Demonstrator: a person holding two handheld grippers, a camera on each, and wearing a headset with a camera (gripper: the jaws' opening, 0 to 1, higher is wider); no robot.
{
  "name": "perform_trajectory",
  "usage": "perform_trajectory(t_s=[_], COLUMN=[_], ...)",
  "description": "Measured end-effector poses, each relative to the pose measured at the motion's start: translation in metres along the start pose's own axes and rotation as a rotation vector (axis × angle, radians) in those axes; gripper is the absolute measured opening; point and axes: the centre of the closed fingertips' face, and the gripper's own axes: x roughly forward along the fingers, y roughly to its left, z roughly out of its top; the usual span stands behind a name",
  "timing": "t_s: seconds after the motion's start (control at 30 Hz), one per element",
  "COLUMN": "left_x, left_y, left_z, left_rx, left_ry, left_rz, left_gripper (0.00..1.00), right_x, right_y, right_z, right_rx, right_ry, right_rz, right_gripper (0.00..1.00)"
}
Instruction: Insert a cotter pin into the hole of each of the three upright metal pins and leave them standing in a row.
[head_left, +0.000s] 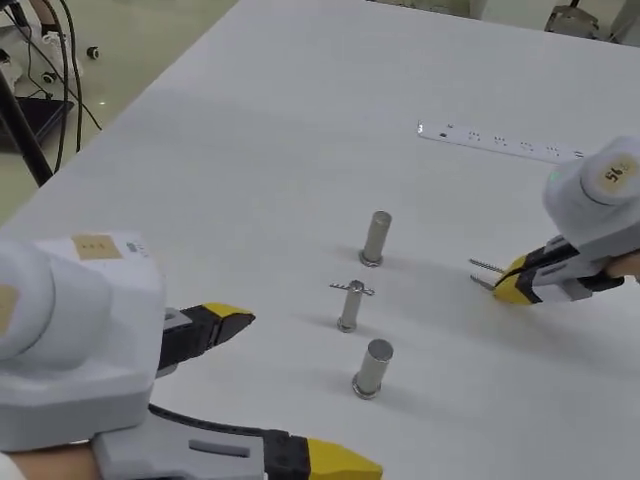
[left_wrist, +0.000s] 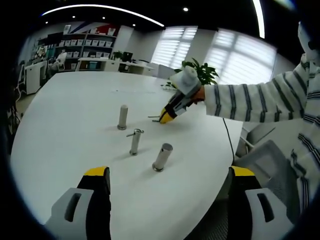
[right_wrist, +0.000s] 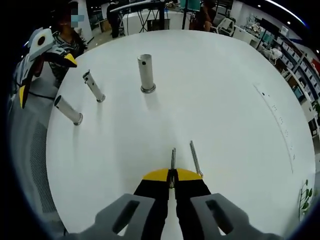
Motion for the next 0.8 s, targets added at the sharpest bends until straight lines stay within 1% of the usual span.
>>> perform_trajectory(t_s=[0.1,0.23,0.37,0.43,0.57,0.63,0.8], left_x=[0.0,-0.002,-0.003,-0.003,-0.004,-0.003,-0.002], left_y=[0.0,0.0,0.0,-0.001,-0.002,-0.004,-0.011], left_z=[-0.001,0.002,0.003,0.003,0.006,0.008,0.014], left_rx=[0.005,0.01,0.012,0.015,0.022,0.028,0.076], left_ry=[0.005,-0.005,-0.01,-0.009,-0.013,-0.019,-0.013], left_rz=[0.002,0.006,0.006,0.007,0.006,-0.003,-0.021], left_gripper=[0.96,0.96,0.96,0.96,0.95,0.95,0.95], right_x=[0.0,-0.001,-0.003,-0.005,-0.014,-0.021,-0.04], right_y=[0.0,0.003,0.006,0.008,0.011,0.013,0.024], right_z=[0.0,-0.001,-0.004,-0.005,-0.003,-0.002,-0.005], right_rx=[0.008,0.032,-0.009,-0.016,-0.013,-0.016,-0.039], right_ry=[-0.004,-0.005,0.013,0.02,0.011,0.001,-0.009], right_rz=[-0.001,0.003,0.0,0.0,-0.002,-0.007,-0.006], right_gripper=[0.0,0.0,0.0,0.0,0.0,0.0,0.0])
